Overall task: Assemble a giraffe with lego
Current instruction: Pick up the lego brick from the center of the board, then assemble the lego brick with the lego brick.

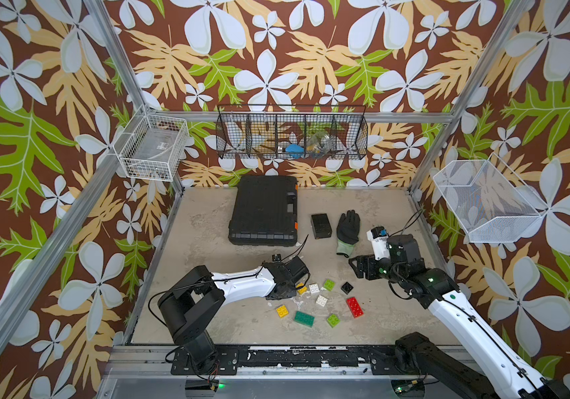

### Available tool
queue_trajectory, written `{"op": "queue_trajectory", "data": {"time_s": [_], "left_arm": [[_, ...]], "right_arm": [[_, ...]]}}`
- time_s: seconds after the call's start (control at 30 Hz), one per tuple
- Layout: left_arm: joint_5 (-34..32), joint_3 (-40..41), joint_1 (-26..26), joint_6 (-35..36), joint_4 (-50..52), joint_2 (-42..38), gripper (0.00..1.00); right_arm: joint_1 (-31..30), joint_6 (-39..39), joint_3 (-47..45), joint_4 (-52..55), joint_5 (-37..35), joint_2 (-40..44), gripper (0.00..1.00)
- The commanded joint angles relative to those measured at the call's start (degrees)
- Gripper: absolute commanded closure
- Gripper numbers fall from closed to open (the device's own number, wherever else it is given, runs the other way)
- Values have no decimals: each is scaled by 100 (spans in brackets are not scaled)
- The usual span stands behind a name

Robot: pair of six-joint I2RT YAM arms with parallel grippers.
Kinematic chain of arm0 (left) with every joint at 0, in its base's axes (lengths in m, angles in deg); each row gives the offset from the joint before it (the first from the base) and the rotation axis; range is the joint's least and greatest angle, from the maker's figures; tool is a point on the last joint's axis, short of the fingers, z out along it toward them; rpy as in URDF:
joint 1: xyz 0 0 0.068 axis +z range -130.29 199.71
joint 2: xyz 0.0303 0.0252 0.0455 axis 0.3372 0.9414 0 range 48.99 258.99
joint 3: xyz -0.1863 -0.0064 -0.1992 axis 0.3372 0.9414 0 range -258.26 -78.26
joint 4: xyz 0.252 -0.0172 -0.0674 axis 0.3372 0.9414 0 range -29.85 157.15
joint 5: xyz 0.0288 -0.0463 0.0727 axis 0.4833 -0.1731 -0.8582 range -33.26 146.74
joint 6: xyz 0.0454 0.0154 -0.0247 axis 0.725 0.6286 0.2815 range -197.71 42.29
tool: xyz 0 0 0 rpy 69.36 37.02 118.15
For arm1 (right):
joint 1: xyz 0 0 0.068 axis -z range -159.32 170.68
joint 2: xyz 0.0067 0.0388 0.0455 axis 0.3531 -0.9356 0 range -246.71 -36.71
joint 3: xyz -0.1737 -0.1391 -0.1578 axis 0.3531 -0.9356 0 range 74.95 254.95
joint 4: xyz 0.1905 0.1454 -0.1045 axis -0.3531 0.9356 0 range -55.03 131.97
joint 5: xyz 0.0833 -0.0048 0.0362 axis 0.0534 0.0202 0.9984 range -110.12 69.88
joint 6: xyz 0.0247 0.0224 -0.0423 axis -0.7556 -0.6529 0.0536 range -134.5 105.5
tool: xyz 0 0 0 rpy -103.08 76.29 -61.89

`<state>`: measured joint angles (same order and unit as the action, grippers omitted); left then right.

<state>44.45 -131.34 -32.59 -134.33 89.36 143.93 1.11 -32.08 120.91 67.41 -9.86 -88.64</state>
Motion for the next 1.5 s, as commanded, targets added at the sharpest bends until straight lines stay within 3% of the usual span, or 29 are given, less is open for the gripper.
{"op": "queue_trajectory", "data": {"time_s": [0.0, 0.07, 0.33, 0.43, 0.57, 0.73, 0.87, 0.97, 1.13, 1.3, 1.47], "left_arm": [[-210, -22, 6, 4, 406, -220, 93], [-222, 6, -16, -60, 625, -617, 99], [429, 558, -427, -404, 1110, -2066, 100], [456, 641, -839, -302, 1141, -2110, 100], [-108, 562, -1283, 418, 1140, -2021, 100], [-181, 392, -1310, 1316, 1235, -1958, 100], [-148, 347, -1310, 1546, 1395, -1655, 100], [-254, 161, -1301, 1149, 1555, -1391, 100], [-100, -111, -1296, -268, 1554, -1028, 100], [-32, -482, -1292, -490, 1771, -779, 100], [65, -239, -1229, -989, 1526, -1004, 100]], "right_arm": [[3, 28, -6, -135, 16, 23, 15], [-3, 27, 14, -114, 28, 41, 15], [-11, -28, 45, -64, 136, 77, 16], [-6, -58, 20, -84, 193, 68, 16], [-10, -62, 19, -81, 205, 67, 16], [-11, -68, 19, -61, 208, 76, 16], [-6, -109, 1, -72, 139, 67, 16], [1, -188, -15, -74, 107, 72, 16], [0, -238, 27, -83, 44, 55, 16], [12, -153, 97, -74, 109, -41, 16], [11, -65, 107, -24, 113, -24, 16]]}}
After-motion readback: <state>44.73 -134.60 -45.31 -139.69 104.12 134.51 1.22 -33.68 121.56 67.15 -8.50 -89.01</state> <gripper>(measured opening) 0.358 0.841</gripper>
